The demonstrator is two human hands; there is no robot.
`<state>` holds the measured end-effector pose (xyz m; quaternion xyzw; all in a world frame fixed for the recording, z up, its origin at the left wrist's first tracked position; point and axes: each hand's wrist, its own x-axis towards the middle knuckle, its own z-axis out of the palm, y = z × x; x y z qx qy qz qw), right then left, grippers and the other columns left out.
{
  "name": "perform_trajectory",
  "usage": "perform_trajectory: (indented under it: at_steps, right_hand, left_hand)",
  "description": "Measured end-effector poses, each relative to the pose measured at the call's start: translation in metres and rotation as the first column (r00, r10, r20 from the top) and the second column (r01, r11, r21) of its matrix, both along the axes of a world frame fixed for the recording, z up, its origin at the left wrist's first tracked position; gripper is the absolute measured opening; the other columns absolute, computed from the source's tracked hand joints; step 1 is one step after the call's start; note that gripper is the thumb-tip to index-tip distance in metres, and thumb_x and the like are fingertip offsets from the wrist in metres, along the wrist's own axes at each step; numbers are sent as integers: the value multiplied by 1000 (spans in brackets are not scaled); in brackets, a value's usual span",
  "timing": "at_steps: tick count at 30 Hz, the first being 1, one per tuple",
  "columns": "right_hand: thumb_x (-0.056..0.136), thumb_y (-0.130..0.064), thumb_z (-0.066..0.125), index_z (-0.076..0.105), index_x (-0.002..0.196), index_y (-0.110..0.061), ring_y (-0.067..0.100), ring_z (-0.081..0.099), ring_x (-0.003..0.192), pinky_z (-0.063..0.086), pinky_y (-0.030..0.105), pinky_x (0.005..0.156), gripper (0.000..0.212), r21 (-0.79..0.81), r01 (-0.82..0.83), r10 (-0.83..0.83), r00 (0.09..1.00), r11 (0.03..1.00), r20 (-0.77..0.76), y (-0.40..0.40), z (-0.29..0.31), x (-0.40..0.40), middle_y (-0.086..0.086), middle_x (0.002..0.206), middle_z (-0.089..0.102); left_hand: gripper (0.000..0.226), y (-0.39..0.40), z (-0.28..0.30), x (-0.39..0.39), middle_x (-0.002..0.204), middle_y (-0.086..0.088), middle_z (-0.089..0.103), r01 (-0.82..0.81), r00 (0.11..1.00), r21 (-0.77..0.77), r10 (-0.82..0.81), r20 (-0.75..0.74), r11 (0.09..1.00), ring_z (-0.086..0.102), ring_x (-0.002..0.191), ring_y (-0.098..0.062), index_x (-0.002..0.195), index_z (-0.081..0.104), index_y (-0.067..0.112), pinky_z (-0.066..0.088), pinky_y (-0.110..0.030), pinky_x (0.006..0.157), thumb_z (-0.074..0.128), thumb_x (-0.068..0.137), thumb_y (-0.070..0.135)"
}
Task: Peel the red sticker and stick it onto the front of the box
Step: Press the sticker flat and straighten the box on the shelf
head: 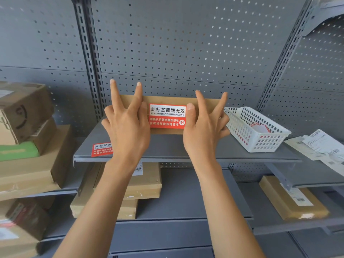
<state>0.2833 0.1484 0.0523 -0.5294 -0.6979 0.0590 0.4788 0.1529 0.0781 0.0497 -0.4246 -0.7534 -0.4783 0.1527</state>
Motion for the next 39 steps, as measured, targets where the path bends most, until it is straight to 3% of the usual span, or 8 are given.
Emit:
perform_trajectory:
  at_steps: [5,11,16,20,23,28,33,39]
  right_hand:
    - [85,-80,46,35,154,-39,36,27,141,25,52,101,81,44,3,-6,997,999,73,-8,3,0,10,172,-5]
    - [87,-74,55,37,153,-42,38,25,143,23,52,102,75,66,-56,51,996,996,68,0,2,9,9,172,-3]
    - [94,-62,55,33,155,-43,39,26,141,25,56,107,68,62,-118,112,988,991,103,7,3,19,7,172,-2]
    - [100,-52,53,31,156,-42,41,25,142,25,57,108,61,41,-179,173,978,983,116,9,1,22,4,173,-3]
    - [99,-57,49,29,158,-41,41,22,145,22,58,109,64,57,-184,176,976,981,128,6,1,19,3,173,-4]
    - [79,-81,57,23,159,-41,35,15,150,20,54,109,95,59,-159,150,979,986,137,1,3,14,2,172,-6]
    - [84,-68,65,25,158,-42,38,16,148,18,57,111,88,45,-213,205,968,976,148,9,3,19,0,172,-7]
    - [92,-40,70,30,157,-40,34,20,146,18,54,115,76,46,-286,277,950,957,146,18,8,30,-3,172,-3]
  left_hand:
    - [71,-1,4,0,174,-7,-4,-8,1000,-44,7,-25,999,41,129,-38,157,31,47,31,-51,103,48,93,72]
    - [72,-2,1,-8,174,-10,-6,51,994,-53,-56,-92,997,42,126,-38,158,30,46,32,-50,102,45,92,71]
    - [59,-6,0,-19,174,-13,-5,98,976,-28,-102,-191,995,43,119,-37,157,34,45,30,-44,96,49,101,56]
    - [51,-9,2,-24,173,-17,-4,111,964,-43,-118,-240,993,42,114,-41,157,34,43,33,-50,94,41,107,44]
    - [58,-10,4,-24,173,-14,-6,116,970,-62,-127,-209,991,42,119,-40,157,33,45,32,-49,98,39,101,59]
    - [89,-9,3,-21,174,-9,-9,113,976,-97,-128,-175,989,40,123,-37,158,28,47,30,-46,103,60,81,77]
    - [85,-9,0,-28,174,-8,-6,183,967,-60,-191,-168,981,39,122,-35,158,32,43,19,-33,101,63,83,68]
    - [72,-11,-1,-39,174,-3,-6,282,946,-21,-282,-161,959,34,126,-29,156,37,42,24,-41,114,69,93,46]
